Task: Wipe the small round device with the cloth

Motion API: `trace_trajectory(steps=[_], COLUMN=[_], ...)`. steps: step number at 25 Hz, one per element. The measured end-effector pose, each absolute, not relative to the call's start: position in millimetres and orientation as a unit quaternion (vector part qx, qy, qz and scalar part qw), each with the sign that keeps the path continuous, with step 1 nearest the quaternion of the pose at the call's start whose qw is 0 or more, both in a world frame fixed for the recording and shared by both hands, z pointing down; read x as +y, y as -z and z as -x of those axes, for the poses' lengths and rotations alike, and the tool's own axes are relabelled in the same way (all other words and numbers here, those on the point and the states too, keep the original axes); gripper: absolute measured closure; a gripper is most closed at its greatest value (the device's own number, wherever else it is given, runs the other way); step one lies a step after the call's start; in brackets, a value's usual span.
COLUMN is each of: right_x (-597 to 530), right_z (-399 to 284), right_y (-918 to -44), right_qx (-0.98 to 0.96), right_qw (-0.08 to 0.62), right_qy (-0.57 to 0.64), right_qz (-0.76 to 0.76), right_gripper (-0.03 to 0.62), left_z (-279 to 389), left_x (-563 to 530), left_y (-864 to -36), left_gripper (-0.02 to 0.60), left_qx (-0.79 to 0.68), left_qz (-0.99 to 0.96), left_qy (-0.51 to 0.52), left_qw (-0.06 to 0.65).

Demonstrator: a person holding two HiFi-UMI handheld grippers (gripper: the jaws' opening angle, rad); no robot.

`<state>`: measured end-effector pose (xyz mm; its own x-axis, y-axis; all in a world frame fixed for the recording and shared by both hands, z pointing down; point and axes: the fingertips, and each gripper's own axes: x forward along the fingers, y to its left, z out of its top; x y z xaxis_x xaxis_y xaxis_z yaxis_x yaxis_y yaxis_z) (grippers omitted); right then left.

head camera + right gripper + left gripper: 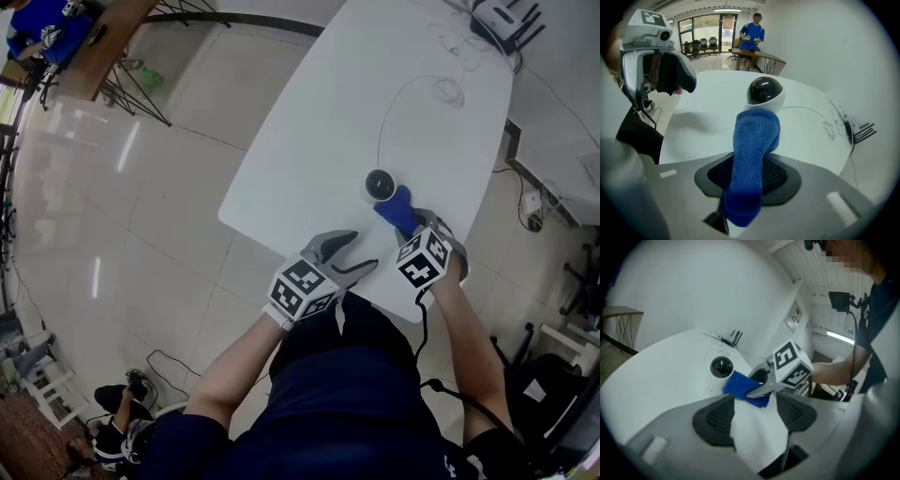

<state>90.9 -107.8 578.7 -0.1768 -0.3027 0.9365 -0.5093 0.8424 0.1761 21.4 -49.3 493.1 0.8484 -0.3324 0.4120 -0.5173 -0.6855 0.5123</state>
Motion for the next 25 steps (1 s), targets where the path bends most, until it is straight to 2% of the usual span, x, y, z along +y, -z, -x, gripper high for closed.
trace_trajectory(steps=[5, 11, 16, 25], right_x=[-106, -79, -67, -136], right_z=[-88, -59, -17, 39], right_y=[-590, -584, -584, -577], right_qx=[-0.737, -0.742, -0.766, -0.795], right_qw=[0.620, 0.601, 0.557, 0.485], right_qy=[-0.098, -0.191, -0.235, -0.226], right_qz=[-0.250, -0.226, -0.217, -0.287], right_gripper=[0.441, 0.442, 0.442, 0.442], left_z=[-15, 6, 43, 81], left_x=[-48, -47, -40, -26], left_y=[-493, -474, -454, -452], left_gripper=[0.302, 0.302, 0.313, 0.319], left_qx=[-0.239, -0.262, -0.290, -0.319], left_qz=[-0.906, -0.905, -0.899, -0.883], left_qy=[-0.142, -0.120, -0.094, -0.098], left_qw=[0.318, 0.312, 0.314, 0.331])
